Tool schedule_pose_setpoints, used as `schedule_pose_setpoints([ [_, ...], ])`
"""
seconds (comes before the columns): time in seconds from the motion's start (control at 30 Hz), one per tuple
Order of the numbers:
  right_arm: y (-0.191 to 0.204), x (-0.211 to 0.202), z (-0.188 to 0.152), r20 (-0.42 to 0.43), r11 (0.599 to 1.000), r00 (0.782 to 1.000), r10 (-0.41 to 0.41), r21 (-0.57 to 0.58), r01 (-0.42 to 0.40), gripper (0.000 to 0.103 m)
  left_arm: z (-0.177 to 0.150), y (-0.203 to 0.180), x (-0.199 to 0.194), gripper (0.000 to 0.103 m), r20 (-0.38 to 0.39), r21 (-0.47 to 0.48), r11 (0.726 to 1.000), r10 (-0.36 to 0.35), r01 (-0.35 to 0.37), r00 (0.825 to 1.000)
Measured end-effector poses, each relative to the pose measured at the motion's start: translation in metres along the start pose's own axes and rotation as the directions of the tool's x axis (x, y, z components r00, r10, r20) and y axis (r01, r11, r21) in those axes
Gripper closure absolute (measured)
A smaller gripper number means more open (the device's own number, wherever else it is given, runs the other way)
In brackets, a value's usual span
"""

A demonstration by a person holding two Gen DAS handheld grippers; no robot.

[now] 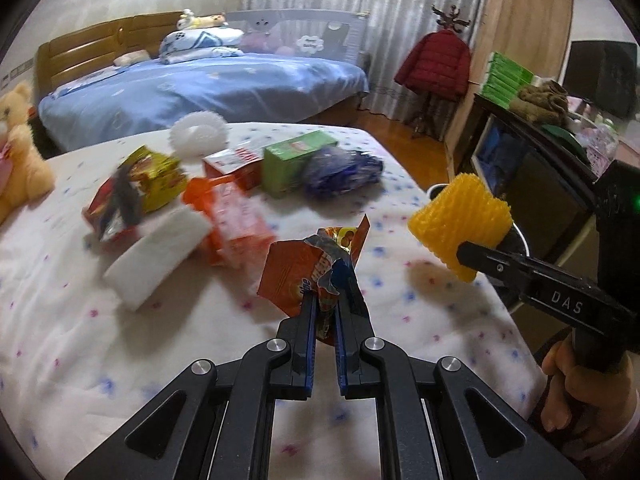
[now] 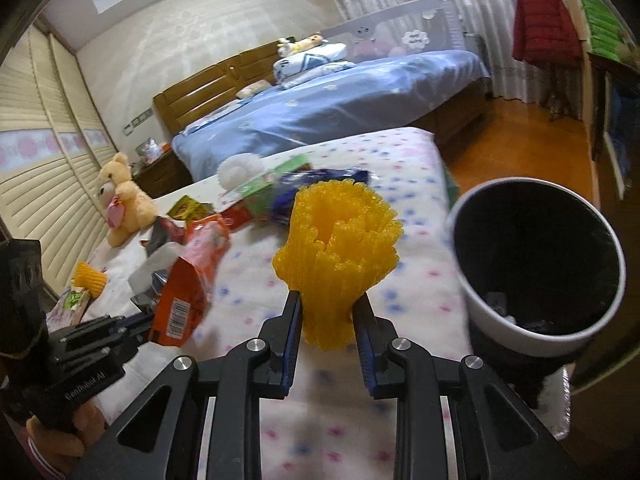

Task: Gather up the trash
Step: 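Carry both items over the bin and open both tools to release them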

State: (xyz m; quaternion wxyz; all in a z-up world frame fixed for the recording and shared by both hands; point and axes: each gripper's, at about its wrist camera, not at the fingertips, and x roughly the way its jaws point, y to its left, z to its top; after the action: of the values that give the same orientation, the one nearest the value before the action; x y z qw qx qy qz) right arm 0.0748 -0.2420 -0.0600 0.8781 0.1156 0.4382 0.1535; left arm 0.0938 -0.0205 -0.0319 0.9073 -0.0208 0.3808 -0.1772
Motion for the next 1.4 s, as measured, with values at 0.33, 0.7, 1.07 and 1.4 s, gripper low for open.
schedule_pose_setpoints([
  [0.33, -0.035, -0.017, -0.006, 0.006, 0.997, 0.997, -0.072, 0.035, 0.071, 0.077, 0.011, -0.024, 0.021, 0.096, -0.018, 0.039, 0.999, -0.036, 0.037, 0.999],
  [0.7, -0.067, -0.03, -0.006, 0.014, 0.989, 0.991, -0.13, 0.079, 0.128, 0.077, 0.026, -0.046, 0.045, 0.096, -0.034, 0.067, 0.996, -0.062, 0.064, 0.998],
  [1.07, -0.095, -0.035, -0.001, 0.009, 0.977, 0.984, -0.179, 0.123, 0.176, 0.077, 0.041, -0.08, 0.066, 0.096, -0.043, 0.114, 0.989, -0.088, 0.092, 0.995],
  [1.4, -0.12, -0.031, 0.005, -0.029, 0.963, 0.974, -0.224, 0.147, 0.226, 0.077, 0.057, -0.112, 0.097, 0.096, -0.08, 0.155, 0.982, -0.096, 0.107, 0.992],
])
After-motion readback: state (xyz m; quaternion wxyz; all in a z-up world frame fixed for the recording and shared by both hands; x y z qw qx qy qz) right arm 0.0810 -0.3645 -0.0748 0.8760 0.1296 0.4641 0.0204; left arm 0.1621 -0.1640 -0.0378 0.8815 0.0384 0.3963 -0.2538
